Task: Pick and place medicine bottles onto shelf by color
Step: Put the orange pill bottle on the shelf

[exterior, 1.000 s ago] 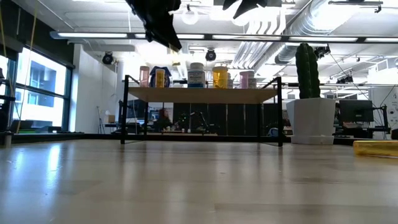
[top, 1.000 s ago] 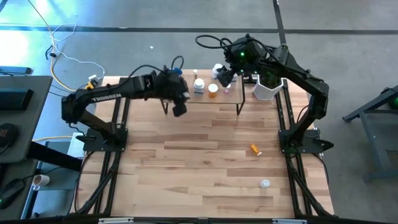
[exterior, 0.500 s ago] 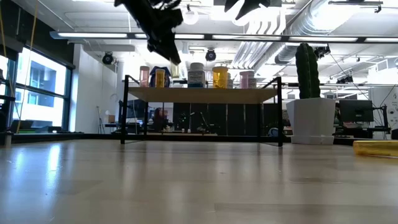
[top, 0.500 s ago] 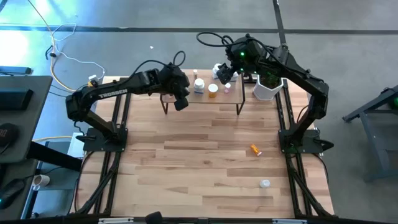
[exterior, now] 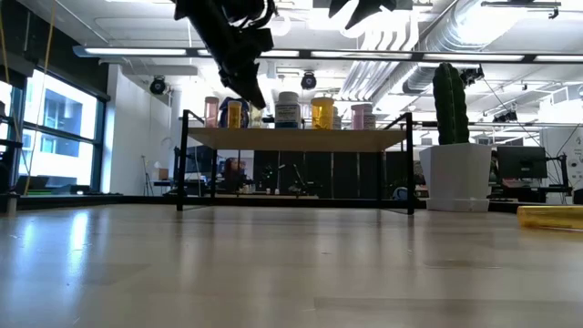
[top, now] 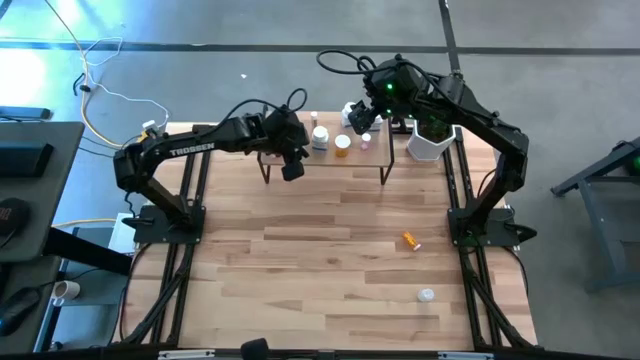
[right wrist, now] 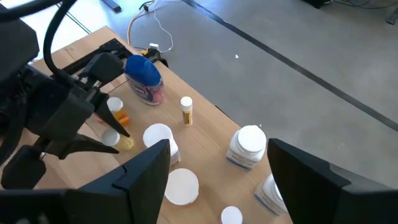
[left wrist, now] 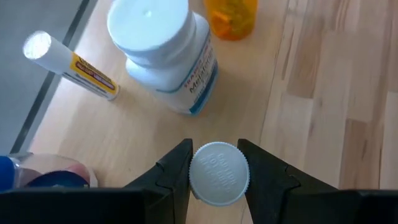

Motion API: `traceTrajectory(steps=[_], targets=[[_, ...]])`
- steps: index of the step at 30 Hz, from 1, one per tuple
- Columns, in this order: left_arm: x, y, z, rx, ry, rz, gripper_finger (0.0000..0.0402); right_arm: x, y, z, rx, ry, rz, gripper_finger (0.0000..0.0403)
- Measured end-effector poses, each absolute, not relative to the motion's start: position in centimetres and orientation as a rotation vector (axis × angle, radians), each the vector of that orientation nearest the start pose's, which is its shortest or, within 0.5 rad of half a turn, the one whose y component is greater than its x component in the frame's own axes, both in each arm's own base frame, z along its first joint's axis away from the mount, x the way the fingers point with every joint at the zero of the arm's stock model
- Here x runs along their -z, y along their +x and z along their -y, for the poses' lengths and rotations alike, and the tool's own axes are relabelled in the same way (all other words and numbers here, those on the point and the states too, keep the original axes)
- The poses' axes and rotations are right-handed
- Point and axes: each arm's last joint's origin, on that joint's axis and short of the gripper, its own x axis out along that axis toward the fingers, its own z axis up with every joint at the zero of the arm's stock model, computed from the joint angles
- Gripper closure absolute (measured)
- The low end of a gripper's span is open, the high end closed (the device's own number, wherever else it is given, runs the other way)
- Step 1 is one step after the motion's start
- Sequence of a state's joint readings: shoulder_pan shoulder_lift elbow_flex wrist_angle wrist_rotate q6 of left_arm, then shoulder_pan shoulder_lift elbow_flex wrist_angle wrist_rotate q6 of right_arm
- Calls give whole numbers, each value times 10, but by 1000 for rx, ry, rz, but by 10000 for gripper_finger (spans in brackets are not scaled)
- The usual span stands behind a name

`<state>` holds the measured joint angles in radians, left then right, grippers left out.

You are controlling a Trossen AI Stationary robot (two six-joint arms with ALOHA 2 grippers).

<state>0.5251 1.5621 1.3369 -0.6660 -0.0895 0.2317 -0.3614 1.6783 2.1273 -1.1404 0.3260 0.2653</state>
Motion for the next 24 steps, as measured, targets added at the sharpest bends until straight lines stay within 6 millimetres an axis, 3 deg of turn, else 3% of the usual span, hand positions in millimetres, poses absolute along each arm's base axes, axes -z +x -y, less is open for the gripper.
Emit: traceTrajectory(steps=[24], targets=[[-295,281,-168,-464,2,-969,289,-466,293,120,758,305,-596,142]])
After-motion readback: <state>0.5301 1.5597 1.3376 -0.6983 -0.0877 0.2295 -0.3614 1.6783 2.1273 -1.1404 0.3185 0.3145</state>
